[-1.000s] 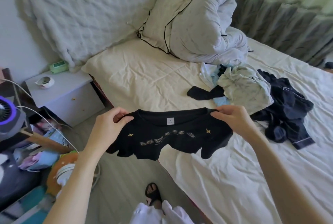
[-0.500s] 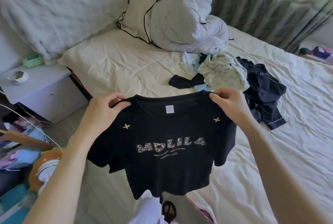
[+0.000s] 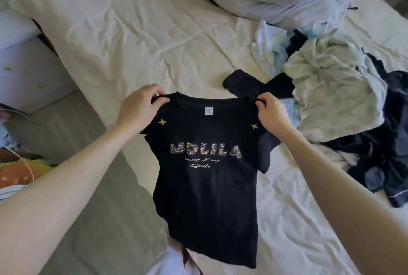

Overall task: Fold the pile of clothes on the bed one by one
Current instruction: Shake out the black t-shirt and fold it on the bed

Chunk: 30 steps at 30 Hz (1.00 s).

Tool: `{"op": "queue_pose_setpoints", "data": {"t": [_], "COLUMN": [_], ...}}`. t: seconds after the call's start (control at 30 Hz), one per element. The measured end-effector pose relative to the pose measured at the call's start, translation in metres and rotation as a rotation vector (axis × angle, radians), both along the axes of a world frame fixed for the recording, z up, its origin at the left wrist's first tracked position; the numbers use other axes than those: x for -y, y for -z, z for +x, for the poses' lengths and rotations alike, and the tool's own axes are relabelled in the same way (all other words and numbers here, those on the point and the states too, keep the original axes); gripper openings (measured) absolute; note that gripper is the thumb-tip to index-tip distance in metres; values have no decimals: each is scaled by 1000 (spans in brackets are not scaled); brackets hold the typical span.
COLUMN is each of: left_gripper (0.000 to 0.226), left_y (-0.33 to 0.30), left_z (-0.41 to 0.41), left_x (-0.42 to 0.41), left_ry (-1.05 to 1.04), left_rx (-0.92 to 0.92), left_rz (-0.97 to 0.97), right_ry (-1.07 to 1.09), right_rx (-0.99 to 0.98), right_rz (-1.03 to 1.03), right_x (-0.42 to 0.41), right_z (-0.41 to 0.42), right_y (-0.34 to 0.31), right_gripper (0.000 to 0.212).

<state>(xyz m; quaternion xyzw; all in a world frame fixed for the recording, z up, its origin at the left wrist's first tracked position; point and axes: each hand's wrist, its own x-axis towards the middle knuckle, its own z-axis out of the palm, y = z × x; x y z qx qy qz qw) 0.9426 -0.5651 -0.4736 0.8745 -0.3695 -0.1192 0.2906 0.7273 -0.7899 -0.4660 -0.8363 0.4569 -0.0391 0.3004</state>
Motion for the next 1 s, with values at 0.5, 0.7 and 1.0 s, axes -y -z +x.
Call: {"op": "queue_pose_setpoints", "data": {"t": [0.5,0.7,1.0], "left_gripper": [28,28,19], "left_y": [131,161,153], "left_z": [67,76,87], "left_x": [121,112,31], "left_ry": [-57,-24,-255], "left_rx": [143,-67,-455], "left_rz": [46,212,65], "right_ry": [200,124,-225], "right_rx": [-78,-299,-116], "right_rz": [-307,-149,-288], "right_x": [76,75,-36], "right_z": [68,67,60], "right_y": [136,169,176], "right_gripper": [24,30,44]}}
